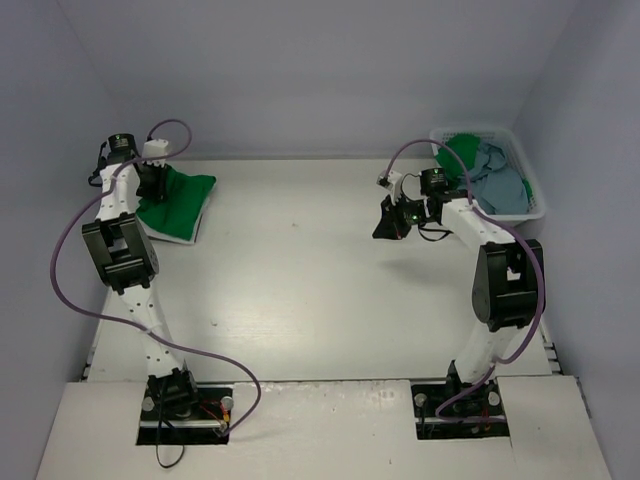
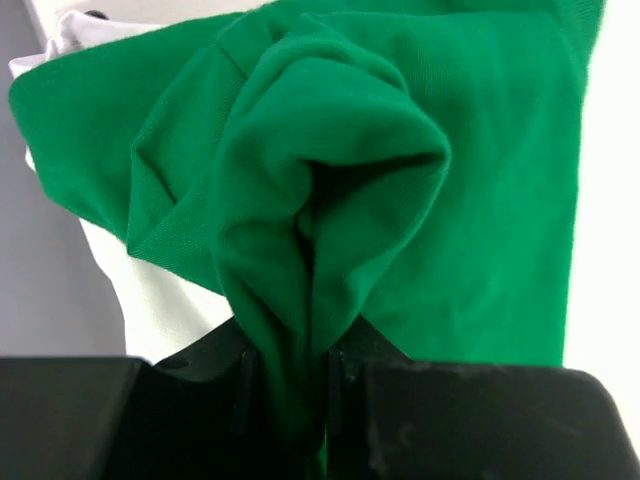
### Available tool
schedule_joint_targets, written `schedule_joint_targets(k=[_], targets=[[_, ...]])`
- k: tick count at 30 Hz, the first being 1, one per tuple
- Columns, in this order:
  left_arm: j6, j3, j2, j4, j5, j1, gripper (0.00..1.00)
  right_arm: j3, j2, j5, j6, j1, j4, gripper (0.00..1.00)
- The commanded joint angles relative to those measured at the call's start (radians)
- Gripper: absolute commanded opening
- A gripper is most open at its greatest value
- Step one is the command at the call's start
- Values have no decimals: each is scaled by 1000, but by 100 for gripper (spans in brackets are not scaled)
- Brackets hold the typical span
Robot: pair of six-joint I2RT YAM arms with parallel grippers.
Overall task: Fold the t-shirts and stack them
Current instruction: Place the square-folded T-shirt at the corner of the board.
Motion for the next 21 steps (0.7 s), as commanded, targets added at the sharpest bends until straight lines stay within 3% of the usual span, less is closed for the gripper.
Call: schedule_joint_targets(k=[1, 11, 14, 15, 18, 21], targets=[[33, -6, -111, 84, -88, 16, 0, 8, -9, -45, 9, -4, 3, 2], [33, -62, -146, 154, -152, 29, 2, -2, -14, -57, 6, -4, -3, 2], [18, -63, -149, 163, -143, 29, 23, -5, -17, -55, 2, -6, -3, 2], [13, -63, -152, 163, -137, 29, 40, -5, -18, -55, 2, -6, -5, 2], [-5, -60, -155, 167, -123, 31, 52, -8, -21, -58, -1, -6, -6, 2], [-18, -53, -163, 174, -138, 29, 55, -10, -23, -60, -5, -6, -9, 2]])
